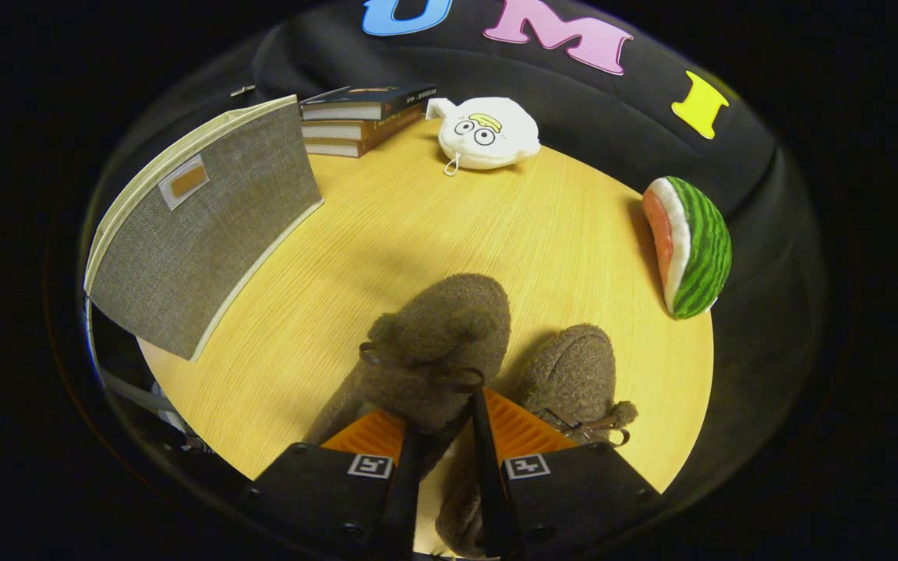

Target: Open the storage box then place both shoes into the box .Put the left shoe in first, then the right shoe, with the right side of both shoes facing outward in a uniform manner.

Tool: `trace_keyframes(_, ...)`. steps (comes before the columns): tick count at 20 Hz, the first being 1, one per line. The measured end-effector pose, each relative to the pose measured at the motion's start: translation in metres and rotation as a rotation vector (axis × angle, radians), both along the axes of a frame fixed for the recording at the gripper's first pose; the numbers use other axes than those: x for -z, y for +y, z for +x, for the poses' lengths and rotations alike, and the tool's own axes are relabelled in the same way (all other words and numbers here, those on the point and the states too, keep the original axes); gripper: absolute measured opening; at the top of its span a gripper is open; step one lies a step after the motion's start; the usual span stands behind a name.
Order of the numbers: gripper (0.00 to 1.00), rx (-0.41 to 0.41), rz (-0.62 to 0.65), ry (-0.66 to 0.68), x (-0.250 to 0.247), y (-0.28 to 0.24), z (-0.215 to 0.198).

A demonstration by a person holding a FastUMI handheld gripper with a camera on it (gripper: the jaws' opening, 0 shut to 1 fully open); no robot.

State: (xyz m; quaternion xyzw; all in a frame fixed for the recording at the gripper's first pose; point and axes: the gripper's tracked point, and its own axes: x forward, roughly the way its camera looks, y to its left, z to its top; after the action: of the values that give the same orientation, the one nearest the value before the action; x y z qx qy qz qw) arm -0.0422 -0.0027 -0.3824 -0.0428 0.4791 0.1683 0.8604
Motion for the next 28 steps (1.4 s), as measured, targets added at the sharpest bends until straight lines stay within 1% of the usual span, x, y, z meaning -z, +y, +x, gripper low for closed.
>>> trace_keyframes(1,0.33,0.043,0.002,0.013,0.001,-0.004,0.004)
trace_keyframes(2,0.20,0.083,0.022,0.038,0.003,-0.006,0.006)
trace_keyframes(4,0.09,0.153,0.070,0.061,-0.001,-0.009,0.012)
trace_keyframes(6,0.06,0.195,0.113,0.078,-0.006,-0.010,0.014)
trace_keyframes(8,0.06,0.228,0.127,0.102,-0.015,-0.012,0.011)
trace_keyframes(12,0.06,0.276,0.115,0.113,-0.046,-0.015,0.010)
trace_keyframes(15,0.06,0.320,0.132,0.120,-0.087,-0.007,0.012)
trace_keyframes(17,0.06,0.331,0.148,0.113,-0.120,0.006,0.017)
trace_keyframes(20,0.06,0.325,0.163,0.093,-0.172,0.032,0.026)
trace_keyframes(23,0.06,0.337,0.217,0.108,-0.216,0.070,0.035)
trace_keyframes(25,0.06,0.336,0.256,0.139,-0.235,0.106,0.034)
trace_keyframes(28,0.06,0.329,0.280,0.174,-0.249,0.153,0.037)
